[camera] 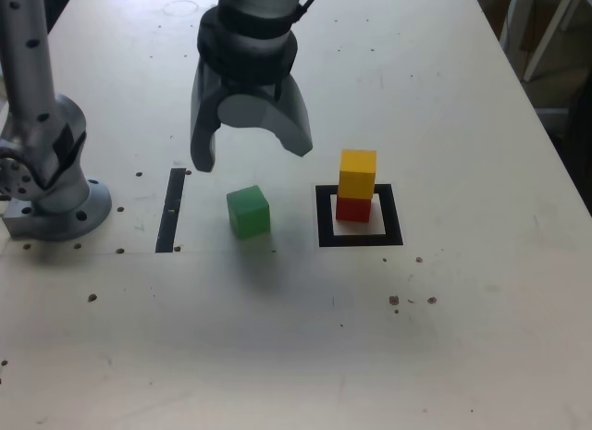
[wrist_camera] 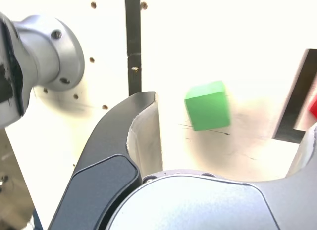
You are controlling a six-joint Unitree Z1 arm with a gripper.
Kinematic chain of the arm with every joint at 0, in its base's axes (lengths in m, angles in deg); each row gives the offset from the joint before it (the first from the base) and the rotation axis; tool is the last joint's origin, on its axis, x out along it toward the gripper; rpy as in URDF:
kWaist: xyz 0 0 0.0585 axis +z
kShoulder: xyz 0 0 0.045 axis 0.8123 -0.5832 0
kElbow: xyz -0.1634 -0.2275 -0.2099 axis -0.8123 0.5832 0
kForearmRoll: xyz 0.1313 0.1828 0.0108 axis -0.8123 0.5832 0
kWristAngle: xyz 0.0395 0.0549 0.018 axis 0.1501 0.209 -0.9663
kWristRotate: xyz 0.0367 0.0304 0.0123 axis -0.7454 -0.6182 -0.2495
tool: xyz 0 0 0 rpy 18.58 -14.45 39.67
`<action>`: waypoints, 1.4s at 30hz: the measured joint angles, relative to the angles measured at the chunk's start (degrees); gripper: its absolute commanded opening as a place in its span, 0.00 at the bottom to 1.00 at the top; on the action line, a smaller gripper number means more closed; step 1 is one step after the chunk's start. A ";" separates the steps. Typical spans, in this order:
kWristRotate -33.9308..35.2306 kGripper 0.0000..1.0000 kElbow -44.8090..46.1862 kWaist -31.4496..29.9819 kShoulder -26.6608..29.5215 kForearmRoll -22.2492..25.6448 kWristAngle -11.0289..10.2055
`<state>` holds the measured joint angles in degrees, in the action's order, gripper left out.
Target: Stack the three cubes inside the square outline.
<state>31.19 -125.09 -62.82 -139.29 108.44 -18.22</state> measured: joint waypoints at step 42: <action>-2.52 0.64 9.59 4.66 -8.84 -11.93 6.98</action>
<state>28.67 -115.50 -58.16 -148.13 96.51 -11.24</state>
